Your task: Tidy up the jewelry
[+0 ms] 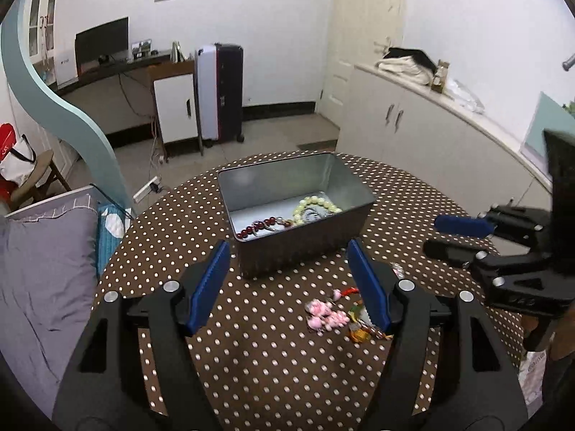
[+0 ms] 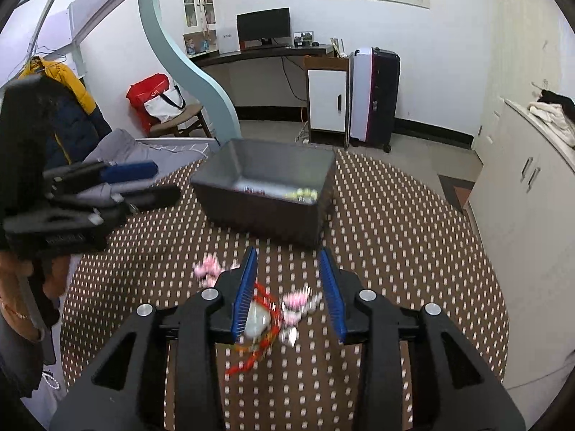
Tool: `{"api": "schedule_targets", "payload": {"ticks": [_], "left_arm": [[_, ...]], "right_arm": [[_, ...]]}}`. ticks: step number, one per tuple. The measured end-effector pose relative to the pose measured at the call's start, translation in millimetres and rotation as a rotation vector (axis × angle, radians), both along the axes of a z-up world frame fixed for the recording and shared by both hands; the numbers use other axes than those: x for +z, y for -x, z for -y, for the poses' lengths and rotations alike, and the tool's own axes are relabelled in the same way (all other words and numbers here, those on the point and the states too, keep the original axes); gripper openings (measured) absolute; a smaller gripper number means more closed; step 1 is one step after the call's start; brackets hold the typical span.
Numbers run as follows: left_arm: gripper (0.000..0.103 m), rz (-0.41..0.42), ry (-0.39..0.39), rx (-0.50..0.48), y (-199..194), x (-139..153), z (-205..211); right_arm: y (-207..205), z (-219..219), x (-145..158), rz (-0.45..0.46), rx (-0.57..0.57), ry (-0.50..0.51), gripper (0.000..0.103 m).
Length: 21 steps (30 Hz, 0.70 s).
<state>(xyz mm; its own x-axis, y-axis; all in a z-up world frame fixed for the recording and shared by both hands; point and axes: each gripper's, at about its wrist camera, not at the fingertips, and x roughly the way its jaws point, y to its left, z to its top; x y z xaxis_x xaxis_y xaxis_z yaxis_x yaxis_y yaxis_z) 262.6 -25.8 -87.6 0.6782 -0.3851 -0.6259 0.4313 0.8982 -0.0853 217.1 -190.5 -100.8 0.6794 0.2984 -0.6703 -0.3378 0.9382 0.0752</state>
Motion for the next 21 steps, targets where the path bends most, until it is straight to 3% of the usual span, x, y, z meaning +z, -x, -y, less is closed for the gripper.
{"api": "schedule_targets", "payload": {"ticks": [5, 16, 21], "left_arm": [[0.067, 0.015, -0.049, -0.024, 12, -13, 6], [0.067, -0.096, -0.096, -0.051, -6, -60, 28], [0.05, -0.128, -0.089, -0.066, -16, -67, 34]], "right_arm": [[13, 5, -14, -0.025, -0.005, -0.013, 0.034], [23, 12, -28, -0.054, -0.008, -0.039, 0.038], [23, 16, -34, -0.066, -0.012, -0.047, 0.038]]}}
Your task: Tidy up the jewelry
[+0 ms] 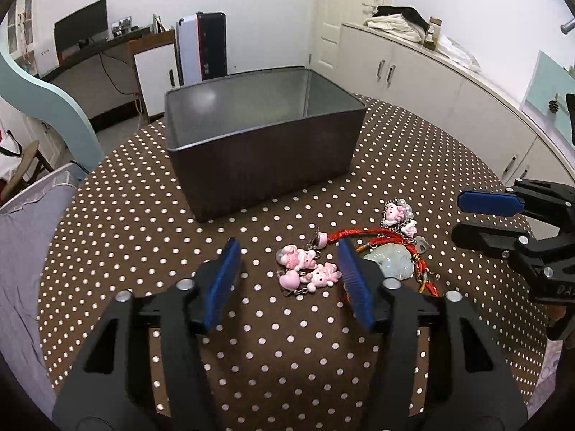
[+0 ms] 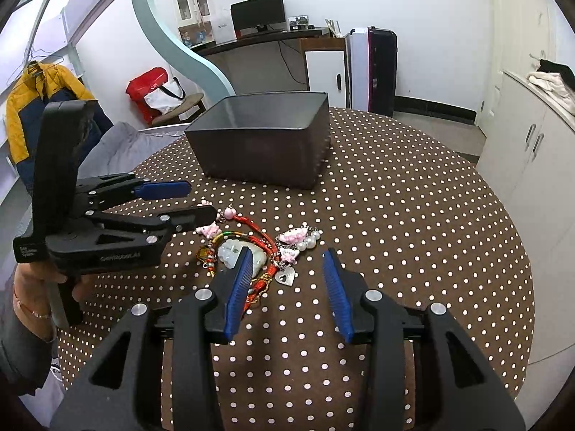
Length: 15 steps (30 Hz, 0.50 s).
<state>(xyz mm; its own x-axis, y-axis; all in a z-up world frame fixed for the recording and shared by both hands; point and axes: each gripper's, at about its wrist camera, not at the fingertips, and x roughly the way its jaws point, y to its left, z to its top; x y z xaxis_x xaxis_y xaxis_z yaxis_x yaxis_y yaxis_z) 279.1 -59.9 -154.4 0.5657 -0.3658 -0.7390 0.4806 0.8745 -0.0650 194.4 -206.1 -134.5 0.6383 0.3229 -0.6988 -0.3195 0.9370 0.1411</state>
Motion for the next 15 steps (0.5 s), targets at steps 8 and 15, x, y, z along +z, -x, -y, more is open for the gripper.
{"api": "schedule_targets", "payload": {"ticks": [8, 15], "left_arm": [[0.019, -0.036, -0.011, -0.025, -5, -10, 8], [0.011, -0.036, 0.057, -0.026, 2, -4, -8]], "right_arm": [[-2, 1, -1, -0.006, 0.0, -0.004, 0.039], [-5, -1, -4, -0.015, -0.004, -0.002, 0.039]]}}
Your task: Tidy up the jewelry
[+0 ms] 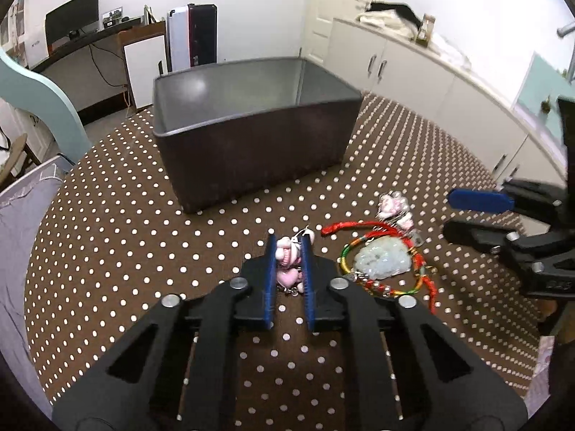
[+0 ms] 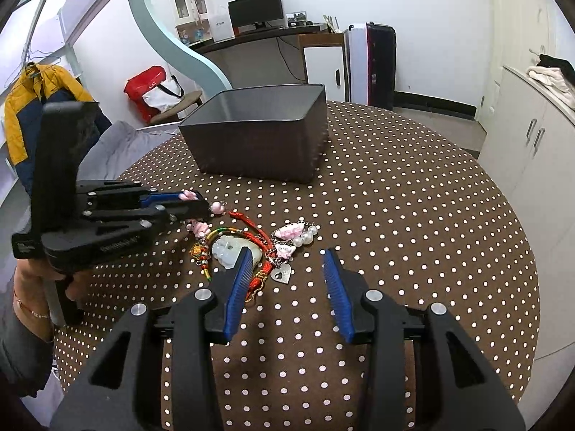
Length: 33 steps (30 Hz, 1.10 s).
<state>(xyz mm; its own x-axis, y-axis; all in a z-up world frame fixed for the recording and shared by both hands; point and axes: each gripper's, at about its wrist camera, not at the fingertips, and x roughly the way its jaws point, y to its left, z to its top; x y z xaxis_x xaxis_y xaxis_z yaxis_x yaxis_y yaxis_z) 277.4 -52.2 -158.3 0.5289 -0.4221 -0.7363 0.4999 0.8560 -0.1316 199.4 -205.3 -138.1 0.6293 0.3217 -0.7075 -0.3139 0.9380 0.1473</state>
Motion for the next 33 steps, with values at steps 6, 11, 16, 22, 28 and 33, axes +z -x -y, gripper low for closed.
{"api": "schedule_targets", "payload": {"ticks": [6, 11, 16, 22, 28, 33], "left_arm": [[0.009, 0.027, 0.055, 0.021, 9, 14, -16], [0.007, 0.032, 0.078, 0.02, 13, 20, -26], [0.007, 0.012, 0.096, 0.021, 12, 19, -34], [0.008, -0.012, 0.086, 0.007, 7, 13, -33], [0.06, -0.008, 0.075, 0.004, 6, 11, -25], [0.058, 0.014, 0.02, 0.002, 4, 6, -16]], "right_arm": [[-2, -2, 1, 0.004, -0.009, 0.027, 0.039], [-12, -4, -5, -0.015, -0.018, 0.047, 0.039], [-22, -8, -14, -0.033, -0.033, 0.092, 0.039], [-20, -7, -16, -0.036, -0.028, 0.084, 0.039], [-15, -5, -16, -0.035, -0.025, 0.088, 0.039], [-11, -2, -15, -0.03, -0.022, 0.085, 0.039]]}}
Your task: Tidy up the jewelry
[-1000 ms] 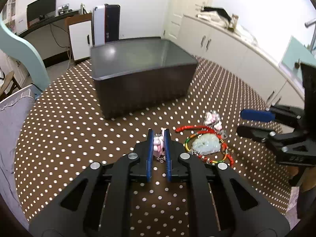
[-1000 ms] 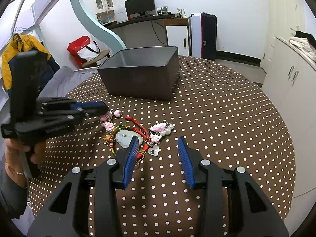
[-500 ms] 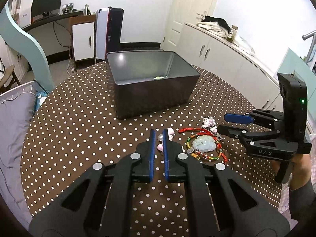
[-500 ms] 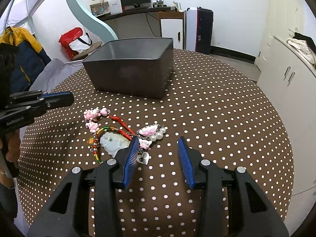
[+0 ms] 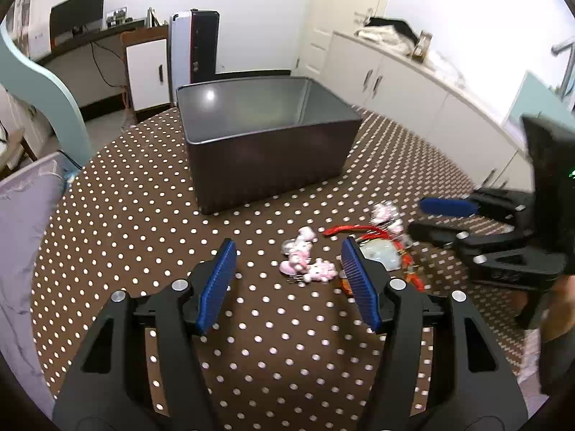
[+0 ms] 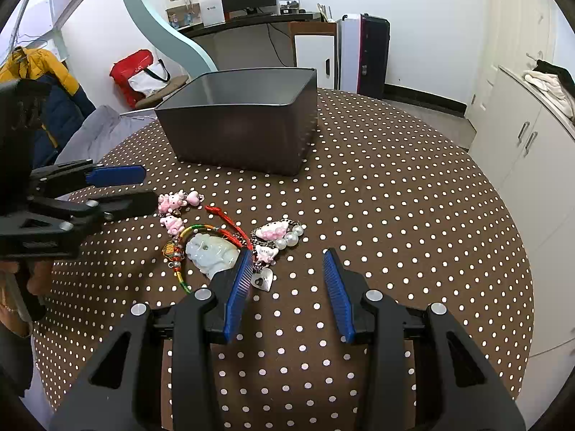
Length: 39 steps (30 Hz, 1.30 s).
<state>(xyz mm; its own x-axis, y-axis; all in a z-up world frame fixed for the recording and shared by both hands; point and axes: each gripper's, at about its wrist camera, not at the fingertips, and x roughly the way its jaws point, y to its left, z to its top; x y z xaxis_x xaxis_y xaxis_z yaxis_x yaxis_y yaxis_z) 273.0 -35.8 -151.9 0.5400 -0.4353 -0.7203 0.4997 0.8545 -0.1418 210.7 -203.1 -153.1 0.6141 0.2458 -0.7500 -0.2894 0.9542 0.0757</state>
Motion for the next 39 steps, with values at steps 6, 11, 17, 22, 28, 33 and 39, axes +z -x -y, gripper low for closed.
{"api": "schedule_targets", "payload": {"ticks": [6, 11, 17, 22, 28, 33, 39], "left_arm": [[0.027, -0.022, -0.053, -0.029, -3, -13, 13], [0.01, -0.011, -0.05, -0.027, -3, -12, 14], [0.008, -0.002, 0.006, -0.01, -1, -3, -1], [0.008, 0.019, 0.028, 0.004, 2, 7, -13], [0.008, 0.03, 0.052, 0.004, 7, 17, -21], [0.008, 0.039, 0.053, -0.009, 12, 21, -22], [0.008, 0.041, 0.077, -0.019, 15, 25, -25]], "right_arm": [[0, 3, 1, 0.001, 0.002, -0.003, 0.039], [-3, 5, 1, -0.002, 0.001, -0.002, 0.039], [-8, 5, 2, -0.007, 0.001, -0.005, 0.039], [-21, -1, 1, -0.016, 0.011, -0.003, 0.039], [-34, -12, 2, -0.025, 0.021, 0.009, 0.038], [-37, -25, -6, -0.009, 0.033, 0.118, 0.014], [-28, -14, 2, 0.027, 0.015, 0.08, 0.012]]}}
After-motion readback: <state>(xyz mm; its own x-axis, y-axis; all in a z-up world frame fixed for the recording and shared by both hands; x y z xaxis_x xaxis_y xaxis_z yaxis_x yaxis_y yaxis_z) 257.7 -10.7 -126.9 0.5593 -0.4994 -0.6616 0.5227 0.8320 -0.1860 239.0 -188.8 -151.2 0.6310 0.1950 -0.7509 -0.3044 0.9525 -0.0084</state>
